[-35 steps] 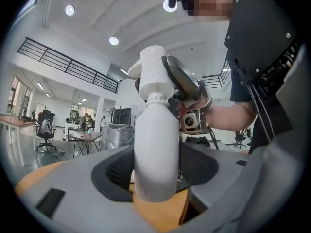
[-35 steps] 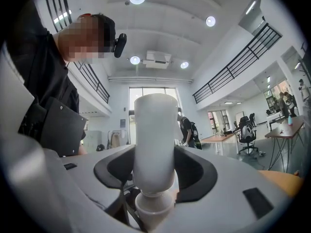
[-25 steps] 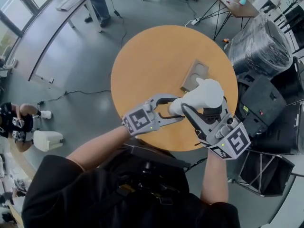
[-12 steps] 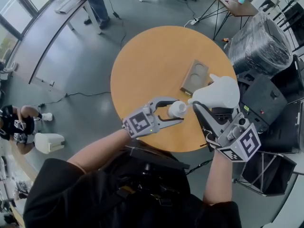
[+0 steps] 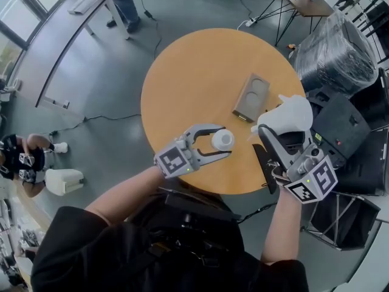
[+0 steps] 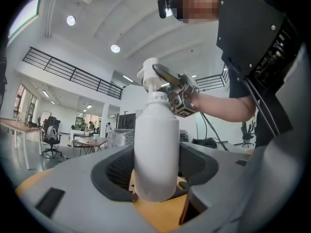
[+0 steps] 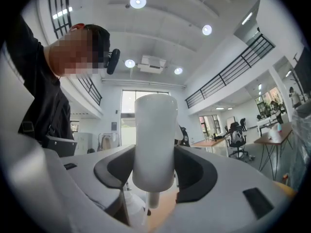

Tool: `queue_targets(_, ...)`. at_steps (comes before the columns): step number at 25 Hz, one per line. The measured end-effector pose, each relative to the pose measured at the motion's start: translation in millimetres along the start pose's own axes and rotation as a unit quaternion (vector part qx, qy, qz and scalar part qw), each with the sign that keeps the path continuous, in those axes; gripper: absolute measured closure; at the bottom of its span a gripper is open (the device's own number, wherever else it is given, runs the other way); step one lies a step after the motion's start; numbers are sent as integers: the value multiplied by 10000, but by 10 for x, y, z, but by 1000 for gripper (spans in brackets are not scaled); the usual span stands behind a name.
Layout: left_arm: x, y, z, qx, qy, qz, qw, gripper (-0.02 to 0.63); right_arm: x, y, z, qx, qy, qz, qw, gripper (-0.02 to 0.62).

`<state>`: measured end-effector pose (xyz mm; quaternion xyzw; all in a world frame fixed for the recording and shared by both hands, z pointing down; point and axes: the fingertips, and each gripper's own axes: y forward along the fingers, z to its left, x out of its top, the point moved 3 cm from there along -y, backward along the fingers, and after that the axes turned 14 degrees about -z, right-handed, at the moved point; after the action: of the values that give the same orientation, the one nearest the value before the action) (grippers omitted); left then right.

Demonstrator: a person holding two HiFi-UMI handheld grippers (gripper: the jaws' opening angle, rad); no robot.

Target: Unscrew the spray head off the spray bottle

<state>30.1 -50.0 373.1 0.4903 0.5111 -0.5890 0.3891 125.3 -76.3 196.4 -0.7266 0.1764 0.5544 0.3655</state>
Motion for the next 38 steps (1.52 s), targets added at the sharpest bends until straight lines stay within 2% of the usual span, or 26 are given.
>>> queue_targets(5,-160,-66,185,62,-32,-51,10000,298,-745,-115,-291,-438,182,806,9956,342)
queue_targets(8,-260,-99,297,73,-238,-61,9997,298,-1166,-192,-420,-620,356,1245,9896,342)
queue_targets(11,-407,-89,440,65,-211,36,9997,298,-1573,-258,-566,-744,464,1633,9827,342)
queue_targets(15,-603,-44,550,-16,-80,195,9998,298,-2078,-391,-754,-909,645,2066,9720,342)
queue_targets(21,-1034,52,696,-14,-94,158,9998,298,-2703,-665,-996,-1119,824,2568,9564,342)
queue_targets(29,-1918,56,856,103,-132,313,9994,298,-3649,-1070,-1240,-1272,994,3095,9371,341)
queue_targets(32,-2221,5,888,141,-68,438,9989,298,-4040,-1199,-1282,-1359,1119,3315,9269,341)
queue_targets(38,-2897,-87,1048,350,-235,445,9981,298,-4806,-1395,-1422,-1492,1225,3768,9059,341)
